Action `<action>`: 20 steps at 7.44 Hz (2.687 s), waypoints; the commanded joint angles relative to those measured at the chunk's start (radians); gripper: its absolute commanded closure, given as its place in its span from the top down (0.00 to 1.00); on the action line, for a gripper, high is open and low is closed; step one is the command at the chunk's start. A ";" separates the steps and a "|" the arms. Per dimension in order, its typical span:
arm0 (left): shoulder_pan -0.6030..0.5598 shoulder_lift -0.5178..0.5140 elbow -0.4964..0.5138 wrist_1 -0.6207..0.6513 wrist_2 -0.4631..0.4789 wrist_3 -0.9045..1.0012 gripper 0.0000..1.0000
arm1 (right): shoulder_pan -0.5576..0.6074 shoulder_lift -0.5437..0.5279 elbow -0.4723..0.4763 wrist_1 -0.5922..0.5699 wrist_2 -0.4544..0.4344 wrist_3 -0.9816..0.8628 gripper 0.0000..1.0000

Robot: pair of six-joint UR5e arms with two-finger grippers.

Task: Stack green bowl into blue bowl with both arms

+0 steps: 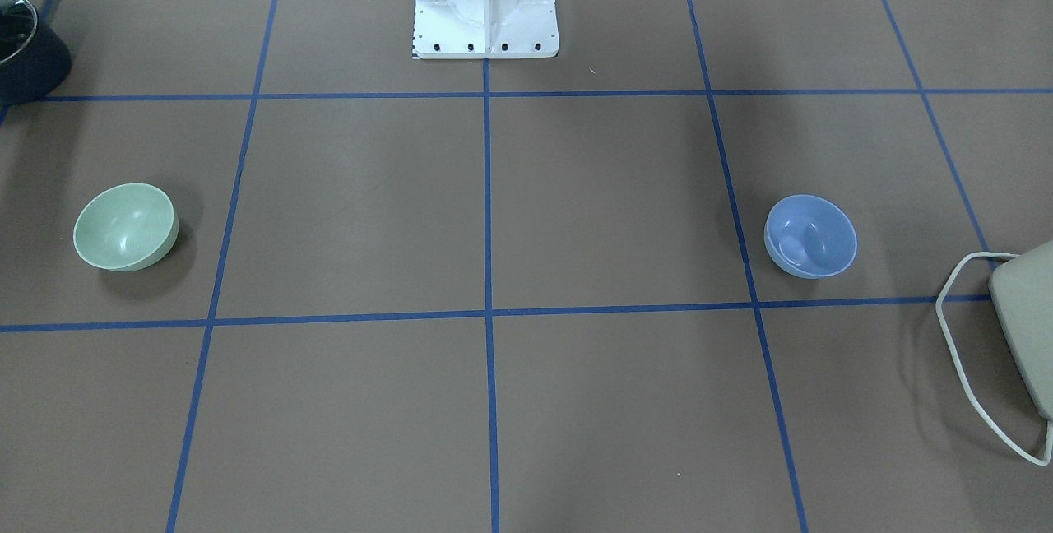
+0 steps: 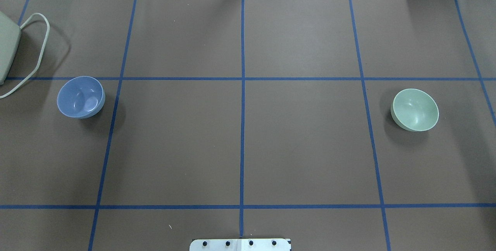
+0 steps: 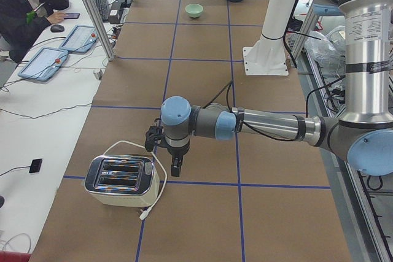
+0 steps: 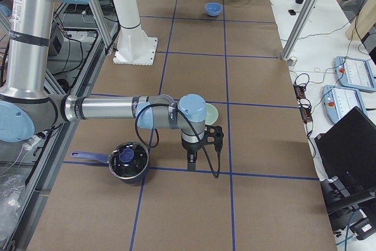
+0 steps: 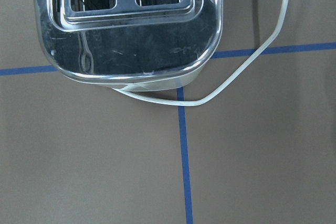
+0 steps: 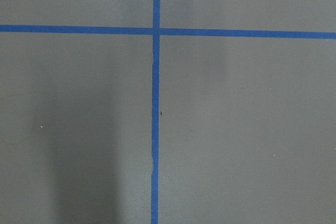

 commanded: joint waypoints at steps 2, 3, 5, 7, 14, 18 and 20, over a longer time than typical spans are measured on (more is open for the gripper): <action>0.000 0.001 -0.023 0.002 0.000 -0.005 0.98 | 0.000 0.003 0.009 0.003 0.009 0.000 1.00; 0.000 -0.001 -0.038 0.002 0.003 -0.003 0.98 | 0.000 0.005 0.012 0.003 0.012 -0.003 1.00; 0.000 -0.020 -0.084 0.000 -0.002 -0.009 0.98 | -0.017 0.021 0.021 0.002 0.023 -0.003 1.00; 0.000 -0.107 -0.059 -0.070 0.009 -0.005 0.98 | -0.021 0.096 0.027 0.006 0.054 0.002 1.00; 0.121 -0.172 0.015 -0.394 0.007 -0.157 0.98 | -0.130 0.239 0.016 0.219 0.089 0.217 1.00; 0.420 -0.175 0.111 -0.420 0.153 -0.498 0.98 | -0.294 0.244 0.029 0.310 -0.018 0.445 1.00; 0.481 -0.207 0.185 -0.491 0.173 -0.553 0.97 | -0.298 0.238 0.029 0.315 -0.021 0.442 1.00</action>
